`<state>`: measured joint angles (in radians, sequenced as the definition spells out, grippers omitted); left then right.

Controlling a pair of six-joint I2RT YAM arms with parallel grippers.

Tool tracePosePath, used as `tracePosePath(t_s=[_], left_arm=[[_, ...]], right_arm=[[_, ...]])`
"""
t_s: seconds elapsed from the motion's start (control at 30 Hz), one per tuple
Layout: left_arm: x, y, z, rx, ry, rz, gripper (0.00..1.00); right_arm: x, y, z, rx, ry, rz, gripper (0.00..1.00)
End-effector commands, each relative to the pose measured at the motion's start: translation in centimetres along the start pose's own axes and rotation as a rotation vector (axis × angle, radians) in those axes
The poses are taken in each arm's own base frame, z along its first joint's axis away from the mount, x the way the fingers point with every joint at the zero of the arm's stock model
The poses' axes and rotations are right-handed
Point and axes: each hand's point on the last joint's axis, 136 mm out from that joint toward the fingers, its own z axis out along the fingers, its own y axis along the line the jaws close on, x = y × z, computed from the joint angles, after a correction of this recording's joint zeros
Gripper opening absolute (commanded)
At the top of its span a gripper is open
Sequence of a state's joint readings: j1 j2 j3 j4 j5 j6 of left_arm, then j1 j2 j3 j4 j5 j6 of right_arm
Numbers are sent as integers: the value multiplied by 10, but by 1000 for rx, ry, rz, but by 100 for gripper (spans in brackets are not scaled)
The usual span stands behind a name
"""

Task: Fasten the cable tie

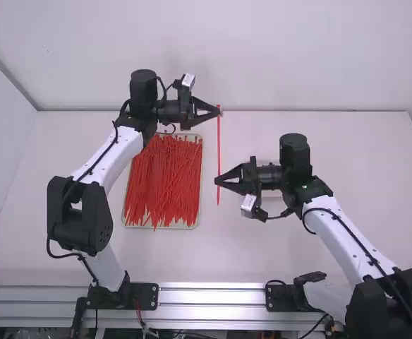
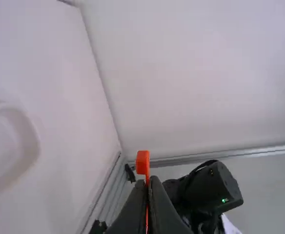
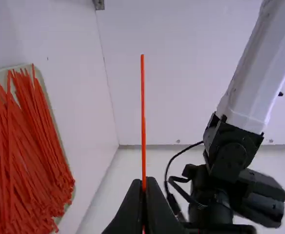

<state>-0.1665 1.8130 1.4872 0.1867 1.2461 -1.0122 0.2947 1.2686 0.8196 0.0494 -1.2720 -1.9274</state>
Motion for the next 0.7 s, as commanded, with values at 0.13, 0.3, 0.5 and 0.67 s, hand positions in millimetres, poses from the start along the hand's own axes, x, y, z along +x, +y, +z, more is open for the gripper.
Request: tracePosePath(t_s=[0.13,0.3,0.5,0.67], left_arm=[[-7,2,-6,-7,-26,378,2],[-6,2,-6,-6,-23,402,2],[-6,2,-6,-7,-24,417,2],[-5,2,-4,-6,-18,585,2]], right_arm=[[-13,-6,6,4,-79,603,0],[-1,-14,3,31,-30,753,0],[-9,-19,0,28,-91,772,0],[-15,-27,-15,33,-161,824,0]])
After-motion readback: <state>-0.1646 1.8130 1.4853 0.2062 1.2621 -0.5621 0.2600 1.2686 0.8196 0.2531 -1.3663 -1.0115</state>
